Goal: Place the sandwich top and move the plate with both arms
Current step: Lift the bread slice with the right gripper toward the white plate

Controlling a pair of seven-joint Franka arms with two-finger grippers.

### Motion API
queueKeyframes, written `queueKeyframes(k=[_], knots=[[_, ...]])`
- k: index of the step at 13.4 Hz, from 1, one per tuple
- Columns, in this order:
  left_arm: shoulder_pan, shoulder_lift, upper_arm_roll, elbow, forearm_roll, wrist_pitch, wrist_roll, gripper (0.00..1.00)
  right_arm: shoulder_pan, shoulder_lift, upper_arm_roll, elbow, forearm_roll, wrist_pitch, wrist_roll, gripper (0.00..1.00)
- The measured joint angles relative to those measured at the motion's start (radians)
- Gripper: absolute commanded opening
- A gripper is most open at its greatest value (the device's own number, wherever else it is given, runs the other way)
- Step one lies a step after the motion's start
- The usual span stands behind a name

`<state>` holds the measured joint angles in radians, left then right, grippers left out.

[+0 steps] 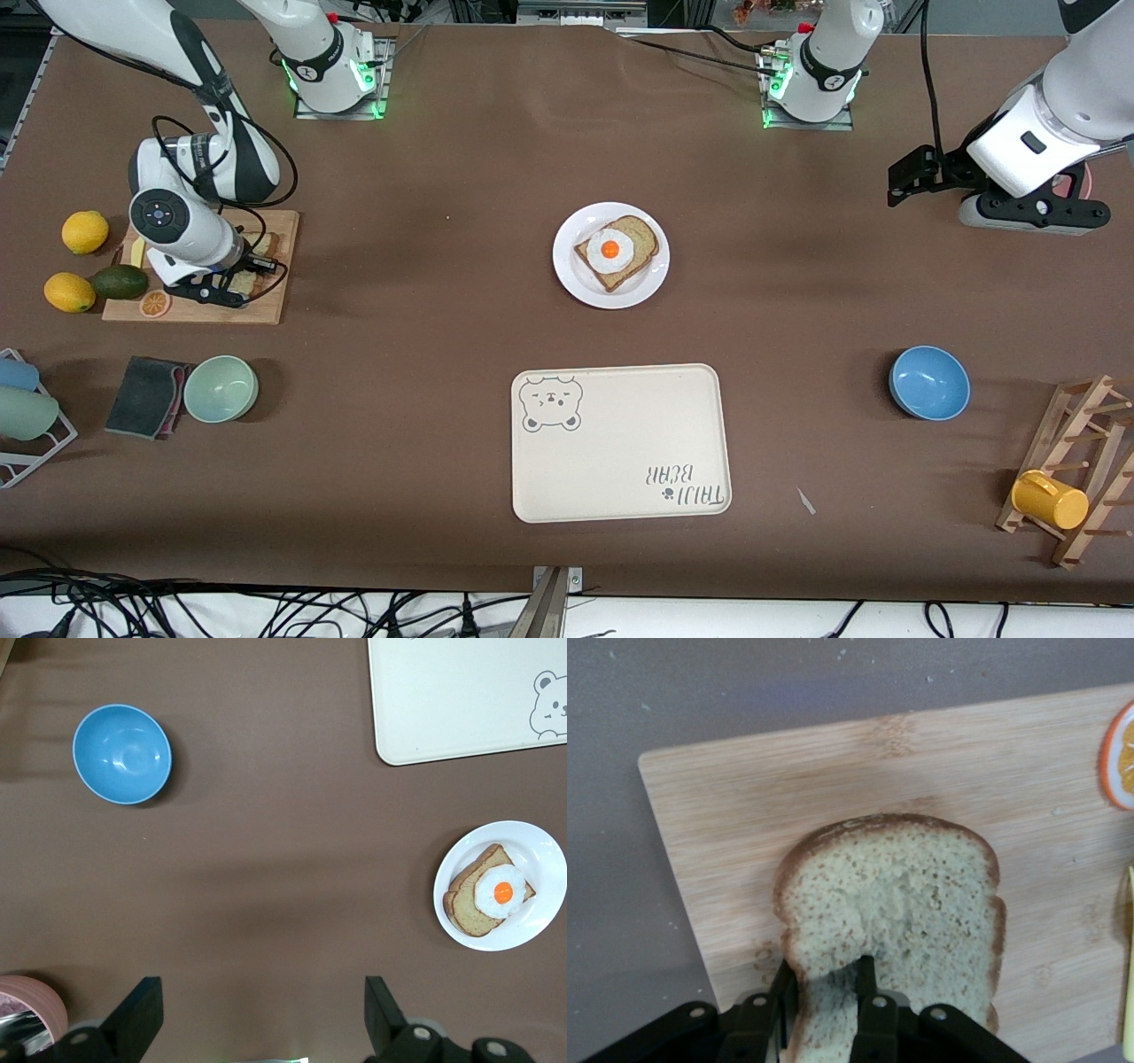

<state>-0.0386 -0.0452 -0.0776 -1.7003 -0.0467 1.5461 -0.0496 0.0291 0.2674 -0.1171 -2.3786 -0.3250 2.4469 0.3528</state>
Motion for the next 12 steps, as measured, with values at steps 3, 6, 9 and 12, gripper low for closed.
queueKeyframes(k=[3, 6, 9, 12], knots=[[0.000, 0.001, 0.000, 0.000, 0.000, 0.000, 0.000, 1.00, 0.001, -0.005, 0.008, 0.004, 0.000, -0.020, -0.024, 0.00], [0.000, 0.001, 0.000, 0.000, 0.000, 0.000, 0.000, 1.00, 0.001, -0.025, 0.037, 0.013, 0.000, -0.068, -0.033, 0.00], [0.000, 0.001, 0.000, 0.000, 0.000, 0.000, 0.000, 1.00, 0.002, -0.043, 0.070, 0.015, 0.000, -0.086, -0.034, 0.00], [0.000, 0.001, 0.000, 0.000, 0.000, 0.000, 0.000, 1.00, 0.002, -0.046, 0.076, 0.020, 0.000, -0.091, -0.052, 0.00]])
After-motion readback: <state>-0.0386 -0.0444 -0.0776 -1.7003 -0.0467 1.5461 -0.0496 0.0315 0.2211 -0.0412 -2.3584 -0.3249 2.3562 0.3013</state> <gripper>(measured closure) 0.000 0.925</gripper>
